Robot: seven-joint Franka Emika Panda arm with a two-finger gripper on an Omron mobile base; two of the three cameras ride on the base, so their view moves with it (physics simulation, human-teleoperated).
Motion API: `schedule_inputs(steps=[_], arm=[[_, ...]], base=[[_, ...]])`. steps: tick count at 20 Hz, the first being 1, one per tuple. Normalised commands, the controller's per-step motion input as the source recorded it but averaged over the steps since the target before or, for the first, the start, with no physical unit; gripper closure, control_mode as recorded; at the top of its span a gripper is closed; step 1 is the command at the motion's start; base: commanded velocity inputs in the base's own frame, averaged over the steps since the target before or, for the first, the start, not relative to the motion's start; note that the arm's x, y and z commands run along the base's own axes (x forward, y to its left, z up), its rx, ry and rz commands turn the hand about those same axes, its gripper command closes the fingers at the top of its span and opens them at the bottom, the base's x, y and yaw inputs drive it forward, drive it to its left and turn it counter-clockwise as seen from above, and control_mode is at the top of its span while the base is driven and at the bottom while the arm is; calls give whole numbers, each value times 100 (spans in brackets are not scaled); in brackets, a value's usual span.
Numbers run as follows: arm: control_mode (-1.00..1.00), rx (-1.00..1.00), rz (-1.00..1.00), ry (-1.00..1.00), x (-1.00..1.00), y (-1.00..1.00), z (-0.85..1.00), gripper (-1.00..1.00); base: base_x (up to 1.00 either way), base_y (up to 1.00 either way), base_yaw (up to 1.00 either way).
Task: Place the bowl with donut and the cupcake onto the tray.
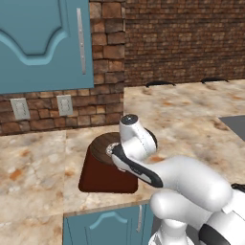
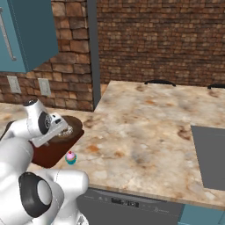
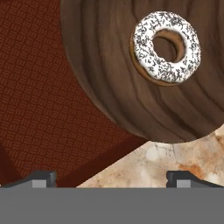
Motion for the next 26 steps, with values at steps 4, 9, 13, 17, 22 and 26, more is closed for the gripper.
schedule_inputs(steps=[4,9,13,17,22,26], arm=[[-100,4,-12,0,0,-22,0,-100],[-100,9,-10,0,-1,-29,0,-100],[-100,11,-11,0,-7,-27,0,-100],[-100,7,-12,2,-4,-16,0,-100],[-100,5,-12,3,-2,-23,0,-100],[-100,4,-10,5,-5,-20,0,-100]], base=[[0,0,0],[0,0,0],[0,0,0],[0,0,0],[0,0,0],[0,0,0]])
